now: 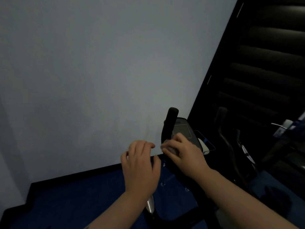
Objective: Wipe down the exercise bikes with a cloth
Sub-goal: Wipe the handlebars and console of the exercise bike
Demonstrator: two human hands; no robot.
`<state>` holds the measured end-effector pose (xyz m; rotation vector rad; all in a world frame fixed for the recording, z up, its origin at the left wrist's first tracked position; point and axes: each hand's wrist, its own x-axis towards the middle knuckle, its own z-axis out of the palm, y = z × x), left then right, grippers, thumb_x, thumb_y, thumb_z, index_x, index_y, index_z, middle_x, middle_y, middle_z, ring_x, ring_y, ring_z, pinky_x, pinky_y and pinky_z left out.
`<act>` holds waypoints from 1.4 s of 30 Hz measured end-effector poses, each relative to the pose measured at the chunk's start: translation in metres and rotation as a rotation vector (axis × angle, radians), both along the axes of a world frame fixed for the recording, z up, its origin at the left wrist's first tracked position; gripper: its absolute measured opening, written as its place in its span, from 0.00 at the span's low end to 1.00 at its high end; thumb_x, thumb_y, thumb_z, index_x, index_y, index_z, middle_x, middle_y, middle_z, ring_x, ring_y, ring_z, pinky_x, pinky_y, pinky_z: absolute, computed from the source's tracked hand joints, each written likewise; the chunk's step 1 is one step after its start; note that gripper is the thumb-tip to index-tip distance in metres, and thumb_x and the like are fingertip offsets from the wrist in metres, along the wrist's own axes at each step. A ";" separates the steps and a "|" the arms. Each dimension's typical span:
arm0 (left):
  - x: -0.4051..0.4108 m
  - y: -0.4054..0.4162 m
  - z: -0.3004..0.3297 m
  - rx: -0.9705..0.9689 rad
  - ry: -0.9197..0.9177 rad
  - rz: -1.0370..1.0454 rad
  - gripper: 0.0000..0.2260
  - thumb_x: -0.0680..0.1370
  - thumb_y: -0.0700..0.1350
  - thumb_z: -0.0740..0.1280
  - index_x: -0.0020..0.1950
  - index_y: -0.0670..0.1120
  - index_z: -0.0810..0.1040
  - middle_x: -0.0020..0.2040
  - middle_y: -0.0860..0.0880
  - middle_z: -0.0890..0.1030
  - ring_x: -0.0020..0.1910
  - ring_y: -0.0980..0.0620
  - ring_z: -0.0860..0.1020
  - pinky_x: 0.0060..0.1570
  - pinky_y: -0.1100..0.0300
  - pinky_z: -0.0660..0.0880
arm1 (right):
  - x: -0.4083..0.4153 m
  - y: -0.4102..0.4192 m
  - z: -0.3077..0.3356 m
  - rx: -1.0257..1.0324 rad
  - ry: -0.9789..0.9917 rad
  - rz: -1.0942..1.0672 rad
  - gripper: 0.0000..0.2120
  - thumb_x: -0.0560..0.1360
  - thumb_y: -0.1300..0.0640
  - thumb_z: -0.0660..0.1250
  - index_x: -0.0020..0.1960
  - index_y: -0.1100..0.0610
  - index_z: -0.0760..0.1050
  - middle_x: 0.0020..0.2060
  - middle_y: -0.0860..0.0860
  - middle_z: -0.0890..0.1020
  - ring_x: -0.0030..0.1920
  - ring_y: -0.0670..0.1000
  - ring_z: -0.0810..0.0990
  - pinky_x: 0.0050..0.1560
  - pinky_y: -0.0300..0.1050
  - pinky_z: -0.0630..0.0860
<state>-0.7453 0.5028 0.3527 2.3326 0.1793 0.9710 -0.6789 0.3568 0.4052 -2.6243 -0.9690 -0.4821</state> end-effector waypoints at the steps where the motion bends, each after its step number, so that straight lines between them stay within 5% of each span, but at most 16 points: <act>1: 0.000 0.000 0.000 -0.012 -0.001 -0.011 0.10 0.73 0.50 0.59 0.52 0.53 0.74 0.51 0.57 0.74 0.57 0.55 0.69 0.52 0.55 0.67 | 0.001 -0.007 0.007 -0.026 0.107 0.039 0.10 0.75 0.41 0.65 0.53 0.43 0.79 0.46 0.43 0.72 0.44 0.43 0.76 0.40 0.48 0.77; 9: -0.001 0.000 0.001 -0.046 0.000 -0.029 0.10 0.73 0.48 0.60 0.52 0.52 0.74 0.52 0.56 0.74 0.59 0.55 0.67 0.52 0.57 0.61 | -0.006 0.009 -0.008 0.133 0.012 0.003 0.09 0.76 0.47 0.66 0.51 0.51 0.78 0.52 0.46 0.74 0.51 0.45 0.75 0.44 0.44 0.73; 12: -0.003 0.000 0.003 -0.051 -0.009 -0.015 0.09 0.73 0.47 0.61 0.52 0.51 0.75 0.51 0.55 0.74 0.59 0.55 0.67 0.52 0.57 0.59 | -0.024 -0.032 -0.016 0.077 0.183 0.166 0.06 0.76 0.46 0.65 0.49 0.46 0.77 0.54 0.41 0.73 0.58 0.42 0.74 0.53 0.46 0.75; 14: -0.003 -0.002 0.003 -0.045 -0.015 -0.014 0.09 0.73 0.47 0.61 0.51 0.51 0.75 0.51 0.54 0.75 0.59 0.54 0.67 0.52 0.58 0.59 | -0.023 -0.056 -0.006 -0.014 0.313 0.193 0.07 0.74 0.44 0.66 0.47 0.45 0.78 0.50 0.39 0.74 0.55 0.42 0.76 0.55 0.48 0.75; 19: -0.004 -0.003 0.005 -0.022 0.016 0.018 0.09 0.73 0.47 0.60 0.52 0.50 0.75 0.52 0.53 0.75 0.58 0.53 0.69 0.52 0.57 0.59 | -0.012 -0.036 -0.012 0.489 0.299 -0.036 0.05 0.74 0.52 0.71 0.44 0.53 0.79 0.44 0.48 0.77 0.47 0.46 0.76 0.50 0.49 0.76; 24: -0.008 -0.003 0.016 -0.028 0.109 0.017 0.08 0.76 0.46 0.62 0.54 0.51 0.76 0.56 0.54 0.75 0.62 0.53 0.67 0.56 0.58 0.58 | -0.042 -0.071 -0.045 0.369 0.224 0.006 0.05 0.74 0.51 0.69 0.45 0.52 0.76 0.43 0.45 0.76 0.45 0.44 0.77 0.47 0.51 0.76; 27: -0.011 -0.008 0.032 -0.180 0.169 0.002 0.08 0.76 0.47 0.63 0.55 0.52 0.76 0.54 0.55 0.72 0.63 0.51 0.69 0.62 0.53 0.62 | -0.055 -0.114 -0.042 0.246 0.379 0.044 0.06 0.72 0.45 0.69 0.45 0.45 0.78 0.45 0.42 0.77 0.48 0.42 0.79 0.48 0.51 0.78; 34: -0.062 -0.091 0.027 -0.333 0.129 -0.209 0.11 0.75 0.43 0.66 0.57 0.53 0.75 0.63 0.54 0.71 0.66 0.54 0.67 0.67 0.55 0.61 | -0.064 -0.082 -0.056 0.578 0.312 -0.127 0.03 0.75 0.53 0.69 0.46 0.52 0.77 0.44 0.45 0.74 0.44 0.41 0.75 0.46 0.41 0.73; 38: -0.088 -0.118 0.004 -0.317 0.233 -0.292 0.12 0.77 0.46 0.64 0.58 0.58 0.71 0.59 0.59 0.72 0.62 0.59 0.67 0.67 0.50 0.64 | -0.107 -0.126 -0.087 0.532 0.319 -0.016 0.05 0.75 0.54 0.70 0.46 0.43 0.76 0.46 0.38 0.73 0.50 0.38 0.75 0.49 0.29 0.70; 42: -0.107 -0.127 -0.017 -0.221 0.337 -0.246 0.14 0.78 0.50 0.63 0.63 0.57 0.69 0.59 0.61 0.70 0.61 0.61 0.66 0.66 0.56 0.64 | -0.127 -0.155 -0.092 0.592 0.365 -0.067 0.04 0.75 0.49 0.69 0.47 0.40 0.77 0.48 0.37 0.74 0.51 0.38 0.76 0.45 0.29 0.72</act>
